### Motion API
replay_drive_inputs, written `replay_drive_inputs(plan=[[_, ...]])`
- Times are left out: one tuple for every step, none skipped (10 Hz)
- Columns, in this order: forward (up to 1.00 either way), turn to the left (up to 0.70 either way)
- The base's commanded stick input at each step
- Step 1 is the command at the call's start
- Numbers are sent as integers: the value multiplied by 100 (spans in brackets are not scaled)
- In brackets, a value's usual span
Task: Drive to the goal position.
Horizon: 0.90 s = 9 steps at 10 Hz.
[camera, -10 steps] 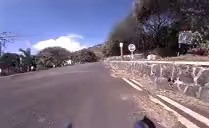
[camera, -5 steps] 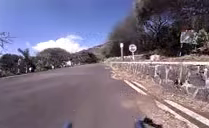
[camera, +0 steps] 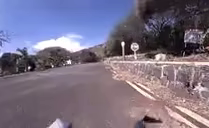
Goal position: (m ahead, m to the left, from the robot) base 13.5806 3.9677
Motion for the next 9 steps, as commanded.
replay_drive_inputs(plan=[[50,-50],[50,0],[50,0],[50,0],[50,0],[50,0],[50,0],[50,0],[50,0]])
